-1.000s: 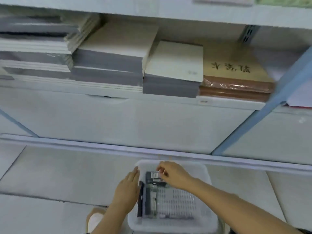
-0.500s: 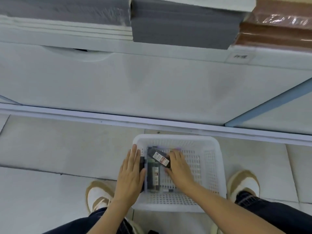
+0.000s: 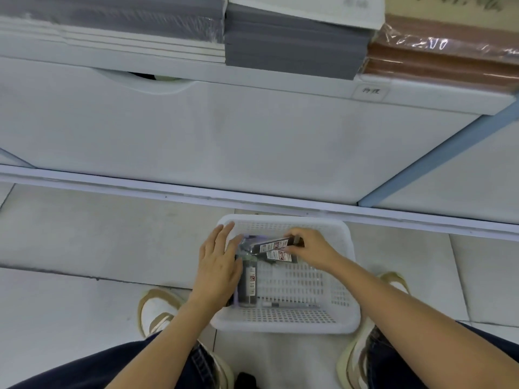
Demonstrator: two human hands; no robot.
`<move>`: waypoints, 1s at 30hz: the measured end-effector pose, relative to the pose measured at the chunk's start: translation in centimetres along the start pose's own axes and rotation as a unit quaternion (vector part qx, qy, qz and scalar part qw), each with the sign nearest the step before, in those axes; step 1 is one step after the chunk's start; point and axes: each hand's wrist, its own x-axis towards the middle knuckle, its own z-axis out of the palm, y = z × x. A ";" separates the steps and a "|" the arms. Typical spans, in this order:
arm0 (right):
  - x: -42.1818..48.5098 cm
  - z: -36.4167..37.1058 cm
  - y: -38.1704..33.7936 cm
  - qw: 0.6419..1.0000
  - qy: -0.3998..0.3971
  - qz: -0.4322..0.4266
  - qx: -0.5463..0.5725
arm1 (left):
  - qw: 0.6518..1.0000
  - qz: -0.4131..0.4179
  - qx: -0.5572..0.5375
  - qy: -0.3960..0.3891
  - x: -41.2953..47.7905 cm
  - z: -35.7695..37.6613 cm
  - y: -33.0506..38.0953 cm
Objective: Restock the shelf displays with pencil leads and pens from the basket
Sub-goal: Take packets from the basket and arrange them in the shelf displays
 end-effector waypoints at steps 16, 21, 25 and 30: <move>-0.6 -1.2 -7.5 0.977 -0.188 -0.095 0.026 | 0.777 -0.140 -0.426 -0.441 1.9 -3.1 1.3; 0.3 1.1 -6.0 0.989 0.026 -0.020 0.143 | 0.834 -0.242 -0.461 -0.181 1.5 -4.3 -2.9; 0.9 5.5 -5.4 0.993 -0.069 -0.015 0.092 | 0.804 -0.329 -0.494 -0.024 0.7 -4.2 -5.9; 2.4 10.3 -5.5 0.996 -0.087 -0.008 -0.034 | 0.804 -0.324 -0.493 -0.070 -0.4 -2.1 -5.8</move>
